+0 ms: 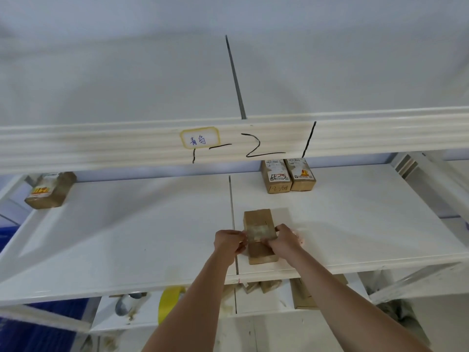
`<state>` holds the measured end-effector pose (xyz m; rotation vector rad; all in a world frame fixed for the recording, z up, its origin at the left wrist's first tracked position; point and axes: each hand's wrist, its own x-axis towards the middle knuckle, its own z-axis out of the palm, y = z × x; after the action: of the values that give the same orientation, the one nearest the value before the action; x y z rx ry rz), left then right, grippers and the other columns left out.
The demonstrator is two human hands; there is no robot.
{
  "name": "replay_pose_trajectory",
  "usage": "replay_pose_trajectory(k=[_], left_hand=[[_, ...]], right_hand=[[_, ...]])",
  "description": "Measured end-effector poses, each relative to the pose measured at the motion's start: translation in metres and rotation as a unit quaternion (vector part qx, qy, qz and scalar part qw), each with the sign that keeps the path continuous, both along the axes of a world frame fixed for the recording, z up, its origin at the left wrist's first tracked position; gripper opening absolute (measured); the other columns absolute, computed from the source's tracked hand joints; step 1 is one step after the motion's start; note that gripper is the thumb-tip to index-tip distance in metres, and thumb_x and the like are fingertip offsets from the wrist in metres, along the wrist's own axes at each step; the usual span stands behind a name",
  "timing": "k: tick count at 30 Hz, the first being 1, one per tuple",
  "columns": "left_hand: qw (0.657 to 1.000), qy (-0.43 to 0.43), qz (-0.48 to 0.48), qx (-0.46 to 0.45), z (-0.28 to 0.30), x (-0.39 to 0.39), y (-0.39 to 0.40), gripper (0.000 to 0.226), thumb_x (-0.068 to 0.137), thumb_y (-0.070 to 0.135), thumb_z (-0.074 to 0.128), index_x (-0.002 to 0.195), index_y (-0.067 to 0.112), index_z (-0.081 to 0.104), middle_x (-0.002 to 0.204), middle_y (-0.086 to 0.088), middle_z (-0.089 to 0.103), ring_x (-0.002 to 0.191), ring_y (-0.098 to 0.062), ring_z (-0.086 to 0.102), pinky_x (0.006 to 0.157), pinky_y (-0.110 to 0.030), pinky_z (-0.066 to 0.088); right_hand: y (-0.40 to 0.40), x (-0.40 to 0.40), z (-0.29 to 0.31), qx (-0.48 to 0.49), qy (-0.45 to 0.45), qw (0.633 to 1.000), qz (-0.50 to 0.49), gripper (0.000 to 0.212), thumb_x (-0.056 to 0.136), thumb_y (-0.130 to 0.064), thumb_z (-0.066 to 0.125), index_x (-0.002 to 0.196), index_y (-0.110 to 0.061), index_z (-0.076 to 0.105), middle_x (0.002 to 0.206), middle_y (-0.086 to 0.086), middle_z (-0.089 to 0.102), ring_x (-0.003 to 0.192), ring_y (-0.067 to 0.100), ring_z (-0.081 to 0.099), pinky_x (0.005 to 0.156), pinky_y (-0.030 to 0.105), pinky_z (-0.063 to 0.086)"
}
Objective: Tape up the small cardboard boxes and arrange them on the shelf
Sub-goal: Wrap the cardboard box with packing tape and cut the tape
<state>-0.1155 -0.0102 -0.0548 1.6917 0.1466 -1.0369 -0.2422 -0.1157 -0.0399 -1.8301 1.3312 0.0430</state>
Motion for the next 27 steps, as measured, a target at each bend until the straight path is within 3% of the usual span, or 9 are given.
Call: replay_pose_trajectory(k=[5,7,10,14,17,20,22,24,27], left_hand=[[0.998,0.032,0.036,-0.028,-0.01,-0.003,0.003,0.02,0.081,0.009,0.084,0.094,-0.004,0.075,0.081,-0.018,0.074,0.069,-0.024,0.068,0.069,-0.032,0.06],[0.998,0.031,0.04,-0.029,-0.013,-0.004,0.004,0.022,0.079,0.011,0.085,0.092,-0.004,0.076,0.079,-0.017,0.074,0.07,-0.024,0.067,0.074,-0.035,0.062],[0.997,0.06,0.04,-0.014,-0.012,-0.003,0.004,0.024,0.078,0.014,0.086,0.09,-0.003,0.075,0.08,-0.014,0.073,0.071,-0.022,0.065,0.083,-0.035,0.062],[0.991,0.132,0.022,-0.008,-0.009,-0.001,0.003,0.031,0.082,0.018,0.082,0.099,-0.002,0.066,0.092,-0.015,0.068,0.084,-0.023,0.063,0.099,-0.04,0.056],[0.989,0.139,0.041,0.011,-0.011,-0.006,-0.001,0.033,0.08,0.021,0.085,0.098,-0.002,0.069,0.088,-0.013,0.072,0.081,-0.022,0.067,0.092,-0.035,0.059],[0.992,0.057,0.045,0.104,-0.012,-0.012,-0.006,0.036,0.076,0.038,0.087,0.084,0.006,0.072,0.075,-0.006,0.074,0.067,-0.019,0.067,0.067,-0.029,0.059],[0.991,0.01,0.056,0.117,-0.016,-0.019,-0.006,0.03,0.079,0.042,0.084,0.081,0.013,0.074,0.074,-0.002,0.073,0.072,-0.018,0.068,0.066,-0.03,0.057],[0.992,-0.034,0.065,0.103,-0.016,-0.028,-0.005,0.019,0.086,0.037,0.079,0.079,0.02,0.074,0.076,0.001,0.072,0.072,-0.016,0.066,0.061,-0.026,0.051],[0.99,-0.064,0.089,0.089,-0.014,-0.032,-0.003,0.007,0.09,0.013,0.073,0.088,0.019,0.076,0.094,-0.007,0.075,0.081,-0.022,0.07,0.067,-0.028,0.056]], right_hand=[[-0.003,-0.001,-0.002,-0.028,0.011,0.999,-0.011,0.065,0.081,-0.049,0.08,0.131,-0.02,0.052,0.12,0.003,0.06,0.1,0.018,0.038,0.067,0.028,0.033],[-0.004,-0.002,-0.003,-0.019,-0.002,0.999,-0.026,0.063,0.08,-0.047,0.082,0.13,-0.021,0.054,0.104,-0.003,0.055,0.096,0.015,0.035,0.056,0.023,0.029],[-0.005,-0.002,-0.006,-0.013,-0.015,0.999,-0.034,0.062,0.08,-0.045,0.083,0.129,-0.02,0.055,0.085,-0.012,0.042,0.083,0.009,0.033,0.054,0.019,0.027],[-0.005,-0.001,-0.008,-0.018,-0.019,0.999,-0.036,0.062,0.081,-0.043,0.083,0.132,-0.02,0.055,0.1,-0.005,0.045,0.093,0.013,0.032,0.054,0.019,0.026],[-0.005,-0.001,-0.01,-0.011,-0.027,0.999,-0.045,0.062,0.081,-0.041,0.083,0.132,-0.02,0.054,0.1,-0.005,0.043,0.091,0.013,0.031,0.054,0.018,0.026],[-0.004,-0.001,-0.011,-0.009,-0.03,0.998,-0.051,0.061,0.082,-0.039,0.083,0.132,-0.019,0.054,0.097,-0.006,0.042,0.091,0.012,0.031,0.054,0.018,0.026],[-0.004,-0.001,-0.01,-0.004,-0.032,0.998,-0.056,0.061,0.082,-0.037,0.083,0.133,-0.019,0.054,0.097,-0.006,0.042,0.09,0.012,0.032,0.053,0.018,0.027],[-0.005,-0.001,-0.01,0.006,-0.032,0.998,-0.06,0.061,0.082,-0.037,0.083,0.133,-0.02,0.053,0.095,-0.007,0.043,0.08,0.009,0.035,0.052,0.019,0.029],[-0.006,0.0,-0.011,0.019,-0.034,0.997,-0.068,0.063,0.081,-0.037,0.084,0.133,-0.02,0.052,0.092,-0.009,0.044,0.07,0.003,0.031,0.052,0.019,0.03]])
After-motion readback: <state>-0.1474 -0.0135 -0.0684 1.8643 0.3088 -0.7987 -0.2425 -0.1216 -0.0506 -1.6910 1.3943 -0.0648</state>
